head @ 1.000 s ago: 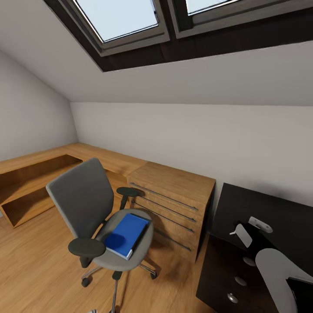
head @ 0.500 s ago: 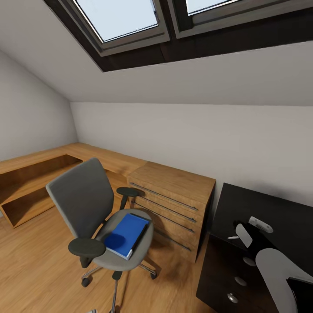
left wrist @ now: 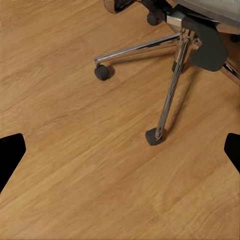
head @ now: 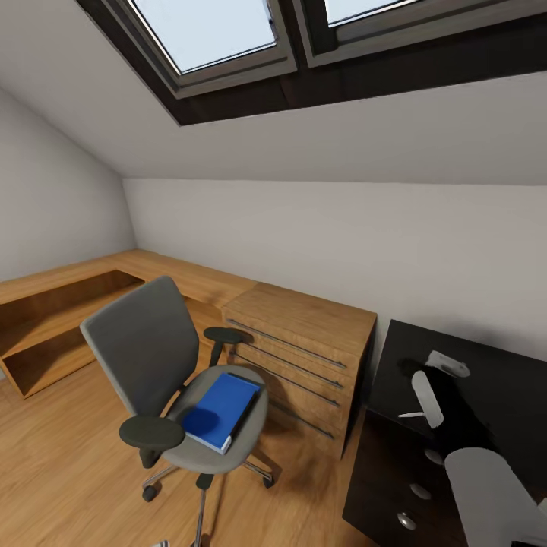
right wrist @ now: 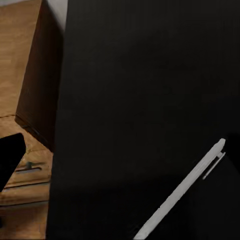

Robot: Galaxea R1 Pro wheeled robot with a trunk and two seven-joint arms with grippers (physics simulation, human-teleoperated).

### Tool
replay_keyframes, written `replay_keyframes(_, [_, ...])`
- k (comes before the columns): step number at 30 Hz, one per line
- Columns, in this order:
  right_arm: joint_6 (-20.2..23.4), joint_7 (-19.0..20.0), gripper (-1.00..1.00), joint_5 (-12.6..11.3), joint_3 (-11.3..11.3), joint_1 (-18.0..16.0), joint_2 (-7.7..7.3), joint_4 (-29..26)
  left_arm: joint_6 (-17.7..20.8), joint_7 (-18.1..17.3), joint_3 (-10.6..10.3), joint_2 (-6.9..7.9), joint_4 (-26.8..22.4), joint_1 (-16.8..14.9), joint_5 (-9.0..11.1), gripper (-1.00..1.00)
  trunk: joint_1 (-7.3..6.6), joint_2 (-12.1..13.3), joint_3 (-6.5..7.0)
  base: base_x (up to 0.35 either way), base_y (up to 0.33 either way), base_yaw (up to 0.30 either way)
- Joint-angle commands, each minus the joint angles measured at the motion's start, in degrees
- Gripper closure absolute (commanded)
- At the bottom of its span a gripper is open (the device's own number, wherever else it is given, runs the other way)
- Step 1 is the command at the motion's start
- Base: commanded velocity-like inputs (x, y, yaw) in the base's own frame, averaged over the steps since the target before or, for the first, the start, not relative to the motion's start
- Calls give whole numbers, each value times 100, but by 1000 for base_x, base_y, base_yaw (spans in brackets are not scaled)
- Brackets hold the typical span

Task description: In the bedroom, organize the workspace by keeping the computer under the desk, ensuring the monitor is on the desk, placing the keyboard on the desk next to the monitor, placing the mouse on the desk next to the keyboard, moving the folder from the swivel chair onto the desk next to the mouse, stacking the notebook on top of the folder with the pen on top of the notebook, and positioning the swivel chair next to the desk.

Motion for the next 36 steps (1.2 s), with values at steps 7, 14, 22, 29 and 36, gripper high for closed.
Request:
replay_keyframes(7, [644, -100, -100, 66, 325, 980, 1039, -1809, -9, 28, -30, 0, -11, -8, 0, -100, 0, -4, -7, 0, 0, 0])
replay_keyframes(14, [661, -209, -100, 118, 663, 1105, 1188, -1876, -6, 23, -30, 10, -11, -5, 0, -100, 0, -4, -7, 0, 0, 17])
replay_keyframes(22, [667, -212, -100, 119, 918, 1186, 1201, -1879, 0, 17, -30, 13, -11, -5, 0, -100, 0, -4, -7, 0, 0, 205])
replay_keyframes(29, [659, -217, -100, 119, 1232, 1219, 1195, -1873, 2, 19, -30, 5, -11, -5, 0, -100, 0, -4, -7, 0, 0, 273])
replay_keyframes(36, [658, -220, -100, 121, 1263, 1243, 1194, -1871, 3, 19, -30, 0, -11, -5, 0, -100, 0, -4, -7, 0, 0, 277])
